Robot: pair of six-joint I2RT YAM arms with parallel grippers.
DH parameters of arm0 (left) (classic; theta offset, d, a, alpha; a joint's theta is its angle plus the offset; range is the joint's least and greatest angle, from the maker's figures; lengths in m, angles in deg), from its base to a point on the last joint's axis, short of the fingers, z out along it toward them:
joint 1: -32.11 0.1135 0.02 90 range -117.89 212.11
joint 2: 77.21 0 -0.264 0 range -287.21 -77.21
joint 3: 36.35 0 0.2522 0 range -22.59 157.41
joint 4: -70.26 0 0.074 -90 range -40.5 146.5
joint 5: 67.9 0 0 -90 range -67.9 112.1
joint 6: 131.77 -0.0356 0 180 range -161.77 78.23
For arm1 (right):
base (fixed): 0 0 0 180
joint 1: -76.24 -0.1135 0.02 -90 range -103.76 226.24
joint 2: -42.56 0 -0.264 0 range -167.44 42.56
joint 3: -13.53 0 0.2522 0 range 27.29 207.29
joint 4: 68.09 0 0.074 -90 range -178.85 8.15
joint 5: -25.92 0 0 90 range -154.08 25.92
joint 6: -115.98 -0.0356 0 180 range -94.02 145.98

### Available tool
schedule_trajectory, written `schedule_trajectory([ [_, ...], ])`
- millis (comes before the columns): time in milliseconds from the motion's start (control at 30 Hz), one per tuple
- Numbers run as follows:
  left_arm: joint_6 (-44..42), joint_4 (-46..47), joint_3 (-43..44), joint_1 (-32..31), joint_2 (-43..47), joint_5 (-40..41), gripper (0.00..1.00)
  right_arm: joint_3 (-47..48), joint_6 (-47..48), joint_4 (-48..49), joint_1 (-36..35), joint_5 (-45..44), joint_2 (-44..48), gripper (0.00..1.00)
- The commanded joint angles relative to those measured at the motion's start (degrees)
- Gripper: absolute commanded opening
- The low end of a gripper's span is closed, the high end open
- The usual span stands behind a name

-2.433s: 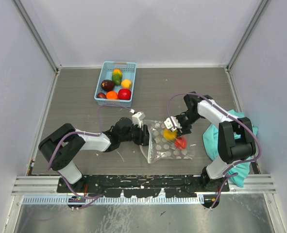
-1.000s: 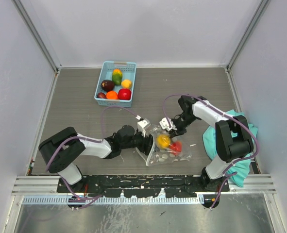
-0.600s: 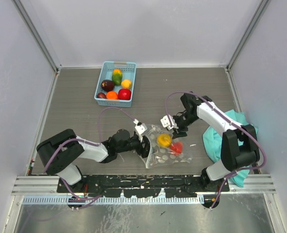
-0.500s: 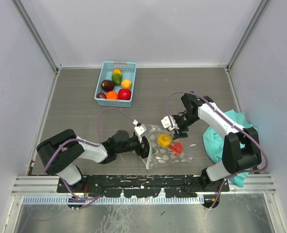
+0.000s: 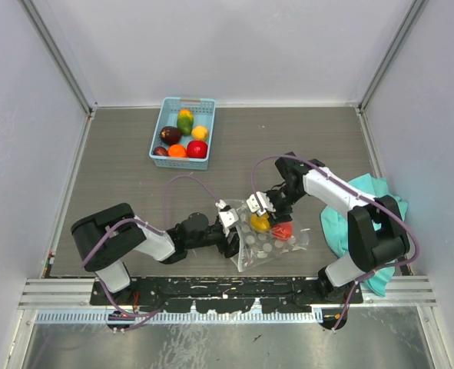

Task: Open the zip-top bag and remove the fake food
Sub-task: Pick up the fake fruit from the zipper food storage bag.

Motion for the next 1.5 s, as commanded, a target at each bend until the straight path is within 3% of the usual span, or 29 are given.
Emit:
schedule_trajectory([
  [0,-5.5,6.5,2.51,-0.83,-2.44,2.5,0.67,-1.92,-0.74,2.25,-0.77,-1.77,-0.46,0.61],
  [200,-6.64,6.63,4.16,-1.06,-3.92,6.18,0.7,-2.27,-1.08,2.2,-1.08,-2.22,-1.71,0.52],
  [333,-6.64,8.01,4.49,-1.49,-4.59,9.76,0.77,-2.32,-1.09,1.88,-1.46,-0.88,-2.08,0.47],
  [633,-6.07,13.62,4.15,-4.36,-7.48,14.9,0.9,-0.32,-2.75,-0.13,-3.36,1.35,-4.78,0.15],
  [933,-3.39,17.73,4.01,-7.19,-10.16,24.11,0.94,0.08,-2.84,-1.24,-3.82,4.37,-5.01,0.03],
  [1167,-0.46,19.93,4.47,-7.57,-12.91,27.46,0.88,0.02,-3.03,-1.08,-3.83,5.56,-4.84,0.02],
  [1333,0.53,20.14,4.65,-7.59,-13.12,27.17,0.7,-0.18,-3.03,-0.98,-3.82,4.93,-5.11,0.01],
  [1467,1.67,20.93,3.1,-7.64,-11.57,26.62,0.48,-0.24,-3.32,-0.6,-3.67,4.11,-4.7,0.01],
])
